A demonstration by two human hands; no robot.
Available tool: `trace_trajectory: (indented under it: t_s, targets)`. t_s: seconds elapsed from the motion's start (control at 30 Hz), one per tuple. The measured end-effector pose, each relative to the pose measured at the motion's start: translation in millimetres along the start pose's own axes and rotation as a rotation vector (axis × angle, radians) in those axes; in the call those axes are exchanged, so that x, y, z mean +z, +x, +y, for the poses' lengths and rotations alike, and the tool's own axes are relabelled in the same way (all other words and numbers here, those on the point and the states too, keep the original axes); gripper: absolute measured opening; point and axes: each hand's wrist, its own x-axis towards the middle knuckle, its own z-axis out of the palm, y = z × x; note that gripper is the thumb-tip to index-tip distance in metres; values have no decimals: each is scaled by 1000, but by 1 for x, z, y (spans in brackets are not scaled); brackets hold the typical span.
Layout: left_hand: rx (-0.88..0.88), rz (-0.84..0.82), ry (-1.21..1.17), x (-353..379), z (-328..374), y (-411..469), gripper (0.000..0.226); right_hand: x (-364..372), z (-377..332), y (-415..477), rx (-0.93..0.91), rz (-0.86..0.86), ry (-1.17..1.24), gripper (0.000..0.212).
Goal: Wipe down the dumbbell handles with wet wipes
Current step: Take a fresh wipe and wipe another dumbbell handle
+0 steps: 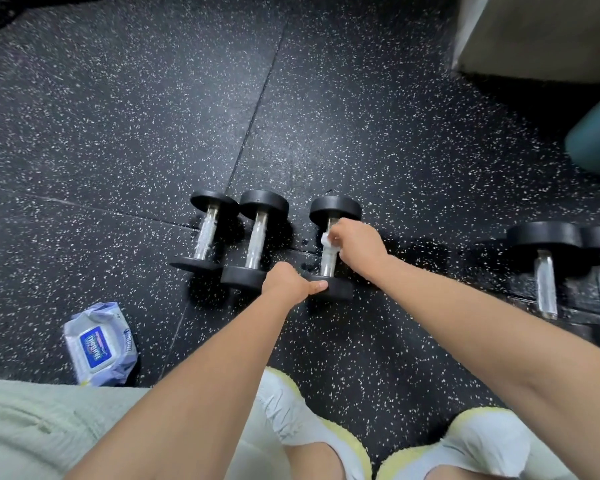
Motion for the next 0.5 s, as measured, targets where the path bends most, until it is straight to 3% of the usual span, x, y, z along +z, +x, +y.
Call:
trace_trajectory:
  t_s: [0.1,0.3,0.5]
  targets:
    - [10,31,29,2,1,-3,74,1,-4,-3,49,18,-28,24]
    - [-3,34,77,2,4,-5,76,9,-7,-28,-217,-157,-99,19]
    - [15,70,135,4,6,-7,67,-6,-8,18,14,-17,-195,17]
